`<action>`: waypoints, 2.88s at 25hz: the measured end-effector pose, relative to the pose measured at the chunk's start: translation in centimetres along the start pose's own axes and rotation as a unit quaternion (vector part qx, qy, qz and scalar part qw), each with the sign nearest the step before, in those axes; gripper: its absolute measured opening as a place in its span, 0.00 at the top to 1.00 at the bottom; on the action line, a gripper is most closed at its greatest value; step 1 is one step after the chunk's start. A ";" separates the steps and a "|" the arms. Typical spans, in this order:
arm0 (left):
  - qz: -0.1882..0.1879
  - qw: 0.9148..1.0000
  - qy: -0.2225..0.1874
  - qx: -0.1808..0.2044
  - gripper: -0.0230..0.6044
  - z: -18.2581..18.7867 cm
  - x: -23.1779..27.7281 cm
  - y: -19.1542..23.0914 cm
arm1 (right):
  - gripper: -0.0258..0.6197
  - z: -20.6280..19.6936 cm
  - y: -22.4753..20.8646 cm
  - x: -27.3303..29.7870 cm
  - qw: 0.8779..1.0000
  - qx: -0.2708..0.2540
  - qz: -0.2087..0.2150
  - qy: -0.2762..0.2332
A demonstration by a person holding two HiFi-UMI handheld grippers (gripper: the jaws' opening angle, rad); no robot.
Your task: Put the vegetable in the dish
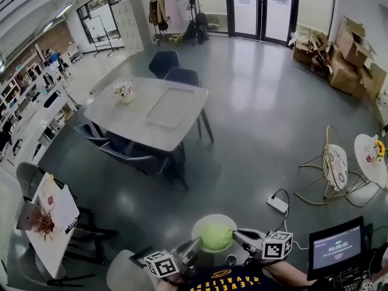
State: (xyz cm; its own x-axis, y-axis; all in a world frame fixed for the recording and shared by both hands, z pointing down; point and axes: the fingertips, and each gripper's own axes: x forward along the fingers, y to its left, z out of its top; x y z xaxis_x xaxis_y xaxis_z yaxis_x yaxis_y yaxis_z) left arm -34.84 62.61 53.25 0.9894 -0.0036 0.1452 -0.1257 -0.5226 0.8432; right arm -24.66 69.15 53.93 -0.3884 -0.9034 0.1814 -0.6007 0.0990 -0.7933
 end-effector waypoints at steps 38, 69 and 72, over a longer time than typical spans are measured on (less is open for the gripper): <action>-0.007 1.000 -0.008 -0.021 0.94 26.4 10.9 14.7 | 0.91 20.3 -9.4 23.1 1.000 -0.001 -0.006 0.007; 0.010 0.999 -0.009 -0.030 0.94 41.1 32.3 21.4 | 0.91 41.5 -25.1 29.7 1.000 0.014 -0.014 0.022; 0.004 0.999 -0.010 -0.034 0.94 44.3 33.8 22.7 | 0.91 44.1 -26.0 32.2 0.999 0.012 -0.021 0.023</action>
State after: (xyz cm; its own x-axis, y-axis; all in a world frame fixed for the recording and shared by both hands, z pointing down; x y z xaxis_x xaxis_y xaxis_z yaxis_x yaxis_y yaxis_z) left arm -1.05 12.90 54.37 0.9894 -0.0246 0.1432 -0.1382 -0.4628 0.8756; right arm 9.30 19.04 54.77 -0.3957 -0.8862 0.2411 -0.5999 0.0507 -0.7984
